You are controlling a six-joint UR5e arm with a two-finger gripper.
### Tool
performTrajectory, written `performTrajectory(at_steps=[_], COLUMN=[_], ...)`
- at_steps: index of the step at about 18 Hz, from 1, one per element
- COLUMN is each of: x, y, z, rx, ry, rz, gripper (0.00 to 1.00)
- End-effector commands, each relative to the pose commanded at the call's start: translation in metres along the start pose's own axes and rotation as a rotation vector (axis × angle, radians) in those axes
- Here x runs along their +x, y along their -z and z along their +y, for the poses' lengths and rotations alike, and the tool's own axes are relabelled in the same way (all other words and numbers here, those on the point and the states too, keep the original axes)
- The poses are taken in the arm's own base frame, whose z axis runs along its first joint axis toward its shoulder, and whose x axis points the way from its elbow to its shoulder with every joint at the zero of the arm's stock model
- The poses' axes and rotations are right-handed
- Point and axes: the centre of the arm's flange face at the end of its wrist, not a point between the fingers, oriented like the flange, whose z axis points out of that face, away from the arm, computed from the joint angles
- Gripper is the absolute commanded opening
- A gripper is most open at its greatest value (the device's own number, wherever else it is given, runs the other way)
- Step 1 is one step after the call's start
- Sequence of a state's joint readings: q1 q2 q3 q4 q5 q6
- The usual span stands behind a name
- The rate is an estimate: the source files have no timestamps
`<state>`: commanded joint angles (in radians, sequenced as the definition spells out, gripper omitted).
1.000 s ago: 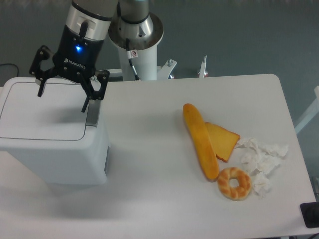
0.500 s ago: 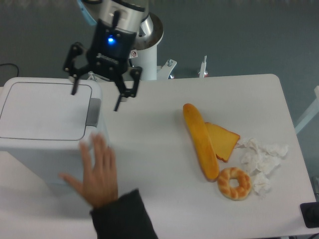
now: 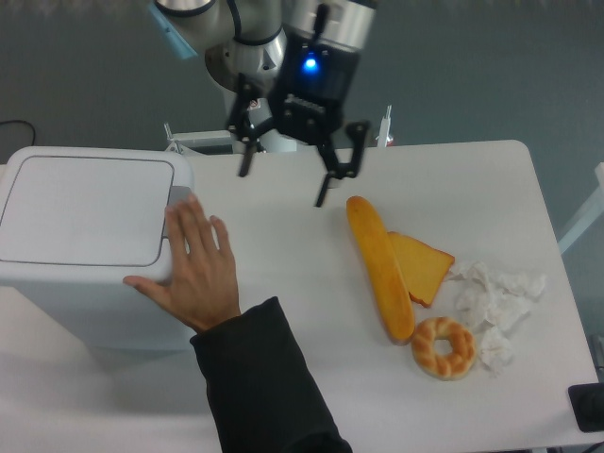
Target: Close the trash can
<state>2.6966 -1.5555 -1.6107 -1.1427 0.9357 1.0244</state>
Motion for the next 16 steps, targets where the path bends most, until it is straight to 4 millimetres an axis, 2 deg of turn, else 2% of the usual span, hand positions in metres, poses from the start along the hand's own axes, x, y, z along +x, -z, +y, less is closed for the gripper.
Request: performTrajectory(at_steps=[3, 6, 12, 16], x=[-0.014, -0.018, -0.038, -0.039], y=[0.011, 0.015, 0.050, 0.068], z=[0.023, 0.043, 0.089, 0.101], rx=[-0.054, -0.145, -0.284, -0.411], ry=[-0.062, -0.191, -0.353, -0.484], rz=[-0.035, -0.050, -0.020, -0.002], gripper=[1.00, 1.00, 1.00, 1.00])
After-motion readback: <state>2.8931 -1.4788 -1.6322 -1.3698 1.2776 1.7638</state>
